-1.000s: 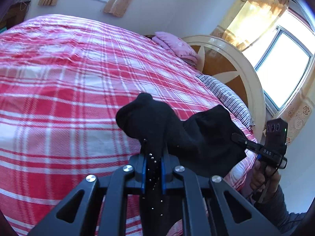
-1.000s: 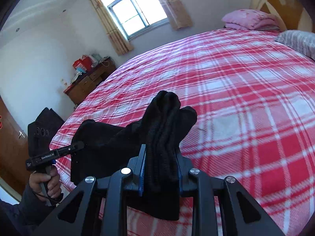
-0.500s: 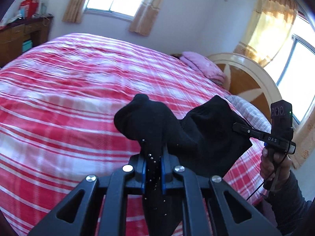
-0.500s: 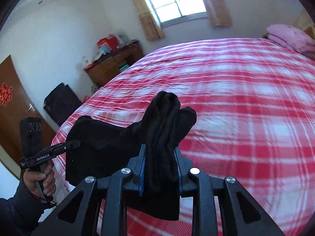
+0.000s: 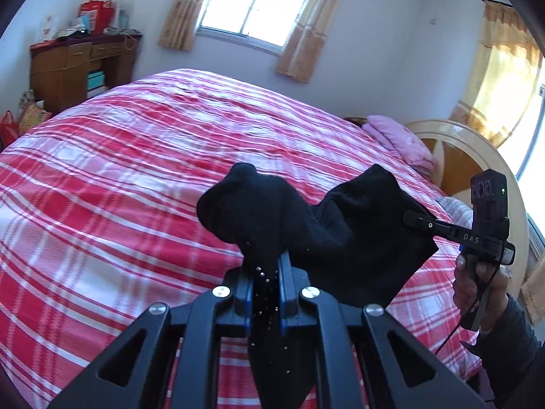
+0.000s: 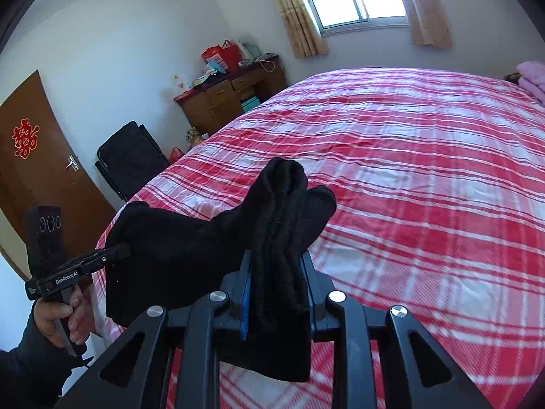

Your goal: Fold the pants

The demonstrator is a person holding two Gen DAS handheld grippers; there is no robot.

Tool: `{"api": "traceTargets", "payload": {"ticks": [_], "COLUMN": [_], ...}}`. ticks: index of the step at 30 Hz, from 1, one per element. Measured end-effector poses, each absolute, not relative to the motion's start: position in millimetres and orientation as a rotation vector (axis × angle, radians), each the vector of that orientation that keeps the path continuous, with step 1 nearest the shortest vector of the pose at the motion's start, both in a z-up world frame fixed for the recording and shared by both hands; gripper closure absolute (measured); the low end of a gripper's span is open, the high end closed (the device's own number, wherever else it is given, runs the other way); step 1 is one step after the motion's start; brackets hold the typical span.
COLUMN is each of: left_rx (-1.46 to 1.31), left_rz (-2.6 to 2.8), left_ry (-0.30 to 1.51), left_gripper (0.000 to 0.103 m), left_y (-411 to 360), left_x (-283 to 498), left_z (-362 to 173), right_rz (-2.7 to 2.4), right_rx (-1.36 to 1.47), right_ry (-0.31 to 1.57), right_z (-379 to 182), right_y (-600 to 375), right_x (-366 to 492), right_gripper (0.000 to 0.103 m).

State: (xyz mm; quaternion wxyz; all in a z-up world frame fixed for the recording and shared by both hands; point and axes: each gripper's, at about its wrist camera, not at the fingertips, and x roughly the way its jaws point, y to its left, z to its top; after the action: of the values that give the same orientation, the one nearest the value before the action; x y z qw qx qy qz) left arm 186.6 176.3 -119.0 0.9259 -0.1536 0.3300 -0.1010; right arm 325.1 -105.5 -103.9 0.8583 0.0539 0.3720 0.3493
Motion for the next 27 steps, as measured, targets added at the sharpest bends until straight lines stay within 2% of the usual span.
{"api": "traceTargets", "payload": {"ticks": [18,20,22,23,25,27], "left_rx": [-0.241,-0.224,-0.219,-0.221,-0.210,-0.183], "left_rz": [-0.106,-0.093,-0.067,-0.060,-0.057,-0.038], "left_ry": [0.755,0.778,0.798,0.792,0.790,0.786], "left_gripper": [0.089,0.078,0.067,0.063,0.059,0.052], "left_y": [198.1,197.7,199.1,200.2,199.6,197.1], "left_x": [201.5,205.3,206.4,205.5,203.2,201.2], "left_z": [-166.6,-175.6,-183.9,-185.4,-186.7,-185.9], "right_rz": [0.681,0.660,0.647,0.637,0.636,0.620], "right_rx": [0.135,0.155,0.179,0.188,0.196,0.183], "right_ry": [0.912,0.940,0.974,0.985,0.986,0.985], "right_z": [-166.9,-175.2,-184.5,-188.0,-190.3,-190.1], "right_y": [-76.3,-78.6,-82.1,-84.7,-89.2,-91.9], "right_x": [367.5,372.8,377.3,378.4,377.7,376.6], "right_gripper": [0.077,0.075,0.068,0.062,0.059,0.052]}}
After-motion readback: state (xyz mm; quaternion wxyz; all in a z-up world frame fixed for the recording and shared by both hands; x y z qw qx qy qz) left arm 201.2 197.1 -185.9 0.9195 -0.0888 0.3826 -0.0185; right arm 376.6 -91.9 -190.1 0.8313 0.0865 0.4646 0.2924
